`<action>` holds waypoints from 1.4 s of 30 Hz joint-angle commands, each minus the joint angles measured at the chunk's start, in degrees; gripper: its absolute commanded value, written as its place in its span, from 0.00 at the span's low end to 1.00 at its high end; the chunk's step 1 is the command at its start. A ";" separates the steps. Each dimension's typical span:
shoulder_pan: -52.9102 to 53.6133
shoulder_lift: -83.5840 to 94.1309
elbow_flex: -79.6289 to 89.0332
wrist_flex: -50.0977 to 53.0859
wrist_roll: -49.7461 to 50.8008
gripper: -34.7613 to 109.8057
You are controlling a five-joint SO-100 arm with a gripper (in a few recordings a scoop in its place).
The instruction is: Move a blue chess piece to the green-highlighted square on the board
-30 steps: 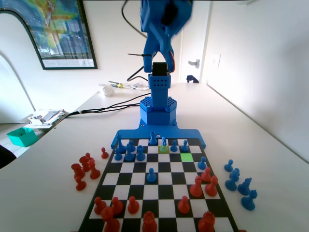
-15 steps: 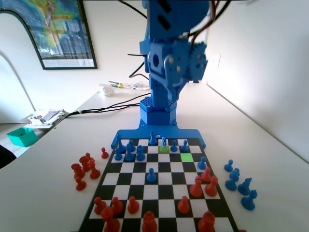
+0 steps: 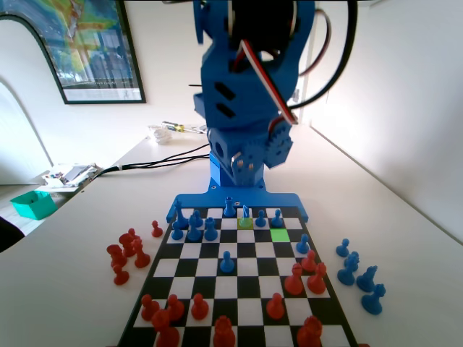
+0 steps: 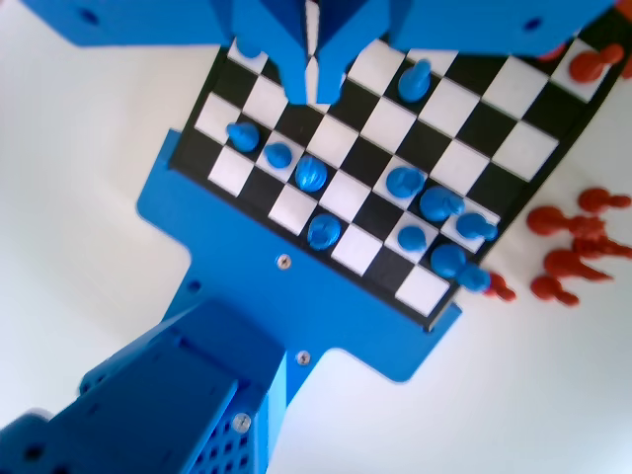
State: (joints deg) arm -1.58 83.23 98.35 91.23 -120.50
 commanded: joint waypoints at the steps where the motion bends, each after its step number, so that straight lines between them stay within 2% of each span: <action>1: 0.09 1.05 0.88 -3.08 -0.97 0.30; 10: -0.53 5.19 17.75 -19.69 0.70 0.31; 14: -0.97 6.15 22.41 -23.99 0.79 0.31; 42: -2.37 6.33 32.43 -36.30 1.14 0.32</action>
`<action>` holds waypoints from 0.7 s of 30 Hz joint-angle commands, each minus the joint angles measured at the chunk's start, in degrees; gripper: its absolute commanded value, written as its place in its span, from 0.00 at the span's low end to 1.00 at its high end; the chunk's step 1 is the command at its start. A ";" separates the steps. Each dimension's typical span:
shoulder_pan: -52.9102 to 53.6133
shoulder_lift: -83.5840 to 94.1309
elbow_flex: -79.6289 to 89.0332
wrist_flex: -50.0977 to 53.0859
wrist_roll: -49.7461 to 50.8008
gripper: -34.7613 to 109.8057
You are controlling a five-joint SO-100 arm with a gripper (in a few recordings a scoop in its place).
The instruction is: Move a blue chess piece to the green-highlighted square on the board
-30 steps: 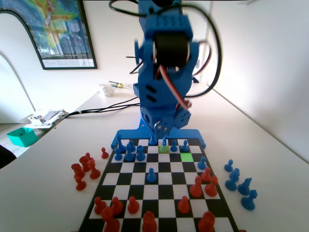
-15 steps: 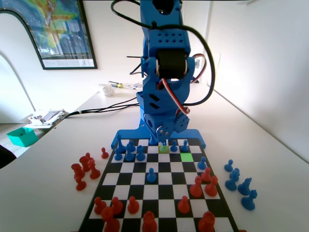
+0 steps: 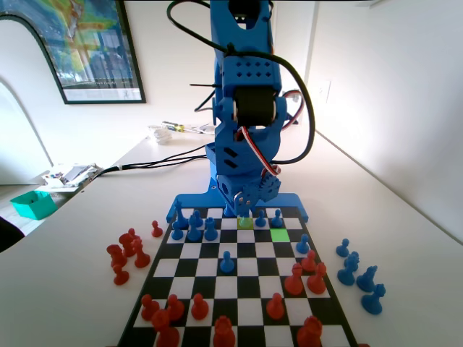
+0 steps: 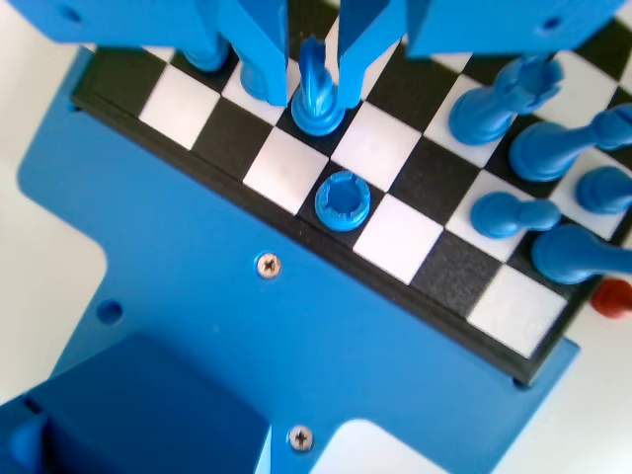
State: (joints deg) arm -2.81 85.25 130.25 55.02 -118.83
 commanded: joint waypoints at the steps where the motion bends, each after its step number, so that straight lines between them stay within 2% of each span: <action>1: -1.14 4.31 0.62 -0.35 -0.44 0.32; 21: -0.09 4.31 3.87 -6.24 -0.88 0.25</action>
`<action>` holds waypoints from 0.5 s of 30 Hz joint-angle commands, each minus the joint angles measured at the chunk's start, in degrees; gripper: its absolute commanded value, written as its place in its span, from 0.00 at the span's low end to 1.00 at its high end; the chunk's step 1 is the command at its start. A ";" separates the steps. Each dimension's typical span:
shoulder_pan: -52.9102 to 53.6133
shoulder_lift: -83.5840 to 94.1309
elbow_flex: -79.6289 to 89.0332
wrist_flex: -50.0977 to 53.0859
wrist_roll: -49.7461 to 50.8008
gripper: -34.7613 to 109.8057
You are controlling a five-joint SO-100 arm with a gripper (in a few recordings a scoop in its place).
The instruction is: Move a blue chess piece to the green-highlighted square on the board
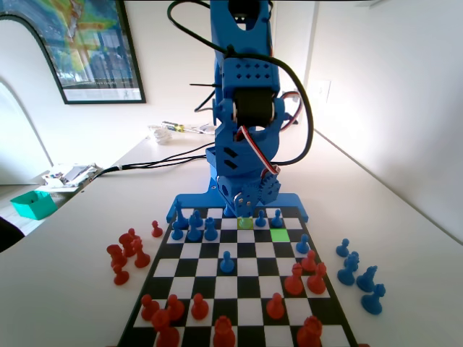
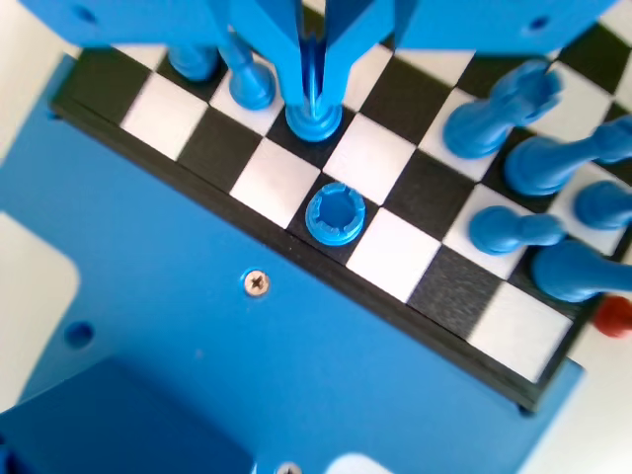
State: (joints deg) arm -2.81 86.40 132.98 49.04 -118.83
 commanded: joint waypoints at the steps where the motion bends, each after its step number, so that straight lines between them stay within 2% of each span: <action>1: 0.00 3.16 1.23 -0.35 -0.97 0.25; 6: 0.70 3.52 0.88 0.35 -1.58 0.25; 15: 3.08 4.31 -11.87 17.49 -1.58 0.25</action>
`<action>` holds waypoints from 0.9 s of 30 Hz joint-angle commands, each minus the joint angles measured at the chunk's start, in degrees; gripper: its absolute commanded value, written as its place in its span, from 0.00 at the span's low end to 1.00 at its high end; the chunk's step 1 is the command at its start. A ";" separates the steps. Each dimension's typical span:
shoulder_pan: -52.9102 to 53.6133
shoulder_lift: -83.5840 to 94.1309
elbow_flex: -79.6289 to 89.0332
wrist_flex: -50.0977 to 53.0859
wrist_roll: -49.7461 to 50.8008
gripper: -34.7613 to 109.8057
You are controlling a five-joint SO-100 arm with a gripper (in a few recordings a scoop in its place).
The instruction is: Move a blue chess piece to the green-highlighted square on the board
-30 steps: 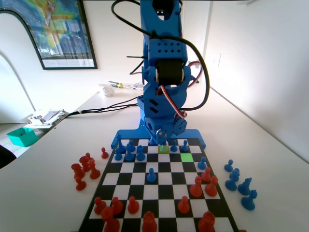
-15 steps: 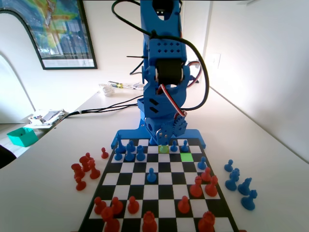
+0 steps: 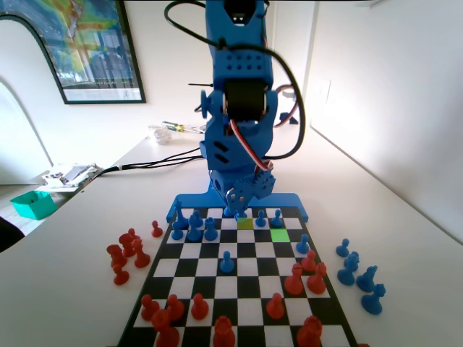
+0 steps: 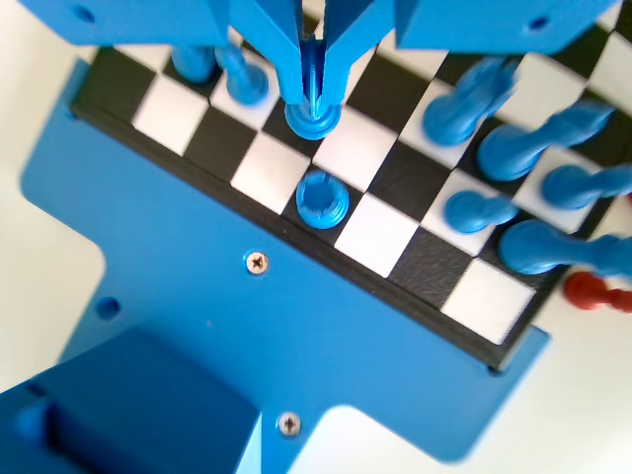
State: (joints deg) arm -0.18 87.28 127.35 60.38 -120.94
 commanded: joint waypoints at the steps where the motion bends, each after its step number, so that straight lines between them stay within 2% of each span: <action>1: 0.00 3.43 -7.91 8.17 1.67 0.25; 5: -2.55 3.43 -13.71 14.15 8.35 0.25; 9: -6.15 2.72 -17.31 14.77 17.40 0.25; 18: -15.03 -0.53 -16.00 5.71 33.49 0.25; 27: -19.16 -4.75 -8.17 -2.72 38.50 0.25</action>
State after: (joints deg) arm -17.75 81.74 117.51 58.80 -82.97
